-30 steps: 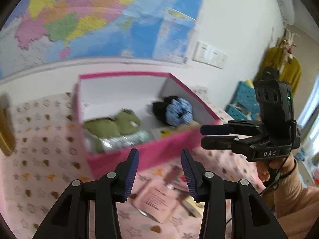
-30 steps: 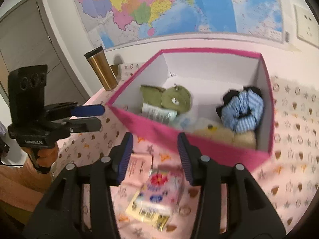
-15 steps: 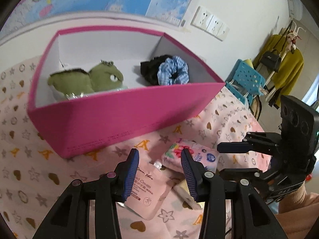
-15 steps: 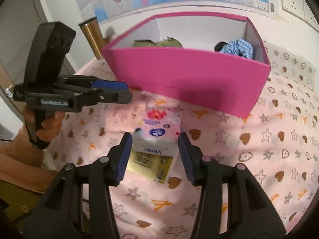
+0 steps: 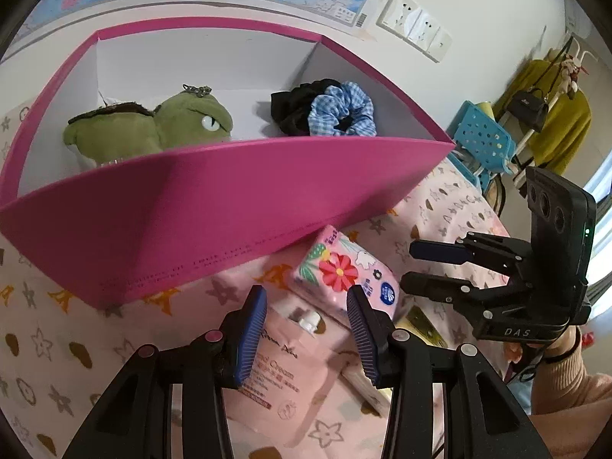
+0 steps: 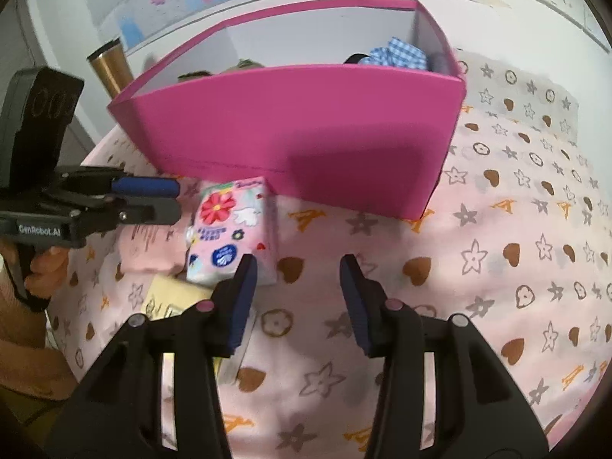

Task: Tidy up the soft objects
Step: 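Grasp the pink floral tissue packet with the right gripper and lift it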

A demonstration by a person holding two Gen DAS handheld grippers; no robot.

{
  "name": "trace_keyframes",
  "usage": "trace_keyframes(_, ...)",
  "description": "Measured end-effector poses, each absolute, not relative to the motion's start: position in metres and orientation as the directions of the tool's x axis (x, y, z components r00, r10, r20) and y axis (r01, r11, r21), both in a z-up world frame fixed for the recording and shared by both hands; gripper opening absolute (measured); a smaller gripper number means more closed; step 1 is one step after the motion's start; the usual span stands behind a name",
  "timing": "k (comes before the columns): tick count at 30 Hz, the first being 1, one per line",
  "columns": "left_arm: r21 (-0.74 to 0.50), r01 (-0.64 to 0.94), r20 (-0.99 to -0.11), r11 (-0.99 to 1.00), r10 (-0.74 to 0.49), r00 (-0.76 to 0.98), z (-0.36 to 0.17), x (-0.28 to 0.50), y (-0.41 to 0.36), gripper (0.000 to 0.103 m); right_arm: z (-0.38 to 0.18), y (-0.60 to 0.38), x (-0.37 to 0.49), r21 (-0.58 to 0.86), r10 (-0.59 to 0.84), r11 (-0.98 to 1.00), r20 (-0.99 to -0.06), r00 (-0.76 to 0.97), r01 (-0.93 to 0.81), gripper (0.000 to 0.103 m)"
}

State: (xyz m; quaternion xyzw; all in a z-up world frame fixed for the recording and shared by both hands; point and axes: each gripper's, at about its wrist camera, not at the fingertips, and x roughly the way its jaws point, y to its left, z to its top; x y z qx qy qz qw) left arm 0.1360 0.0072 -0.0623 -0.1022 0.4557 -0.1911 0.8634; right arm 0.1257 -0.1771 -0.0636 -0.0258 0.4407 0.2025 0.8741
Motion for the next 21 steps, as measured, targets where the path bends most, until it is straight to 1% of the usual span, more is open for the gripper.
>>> trace_keyframes(2,-0.352,0.233,-0.748,0.907,-0.422,0.512,-0.063,0.140,0.009,0.044,-0.064,-0.181,0.127,0.150,0.336,0.920,-0.777,0.532,-0.363,0.048)
trace_keyframes(6,-0.337,0.231,-0.754,0.913,-0.409,0.514,-0.064,0.150,0.008,0.044,-0.062,-0.184,0.121,0.242,0.427,0.887,-0.754,0.498,-0.394,0.048)
trace_keyframes(9,-0.330,0.244,-0.762,0.912,-0.410,0.501,-0.067,0.158,0.003,0.040,-0.064,-0.183,0.117,0.308,0.494,0.853,-0.740,0.458,-0.421,0.048)
trace_keyframes(10,-0.329,0.252,-0.764,0.910,-0.413,0.495,-0.068,0.160,0.000,0.037,-0.066,-0.182,0.117,0.318,0.502,0.848,-0.741,0.447,-0.425,0.047)
trace_keyframes(11,-0.324,0.259,-0.767,0.910,-0.413,0.491,-0.069,0.161,-0.002,0.036,-0.068,-0.181,0.117,0.326,0.507,0.844,-0.741,0.439,-0.425,0.042)
trace_keyframes(12,-0.323,0.270,-0.769,0.907,-0.418,0.484,-0.070,0.162,-0.006,0.036,-0.069,-0.181,0.117,0.335,0.514,0.840,-0.741,0.431,-0.426,0.032)
trace_keyframes(13,-0.327,0.277,-0.769,0.903,-0.425,0.478,-0.072,0.162,-0.007,0.036,-0.071,-0.182,0.118,0.352,0.526,0.835,-0.739,0.422,-0.424,0.028)
trace_keyframes(14,-0.330,0.283,-0.769,0.901,-0.430,0.473,-0.073,0.162,-0.009,0.036,-0.073,-0.181,0.120,0.357,0.527,0.835,-0.738,0.422,-0.419,0.026)
trace_keyframes(21,-0.333,0.351,-0.772,0.875,-0.467,0.432,-0.073,0.142,-0.022,0.035,-0.075,-0.196,0.135,0.397,0.525,0.849,-0.715,0.462,-0.350,0.028)
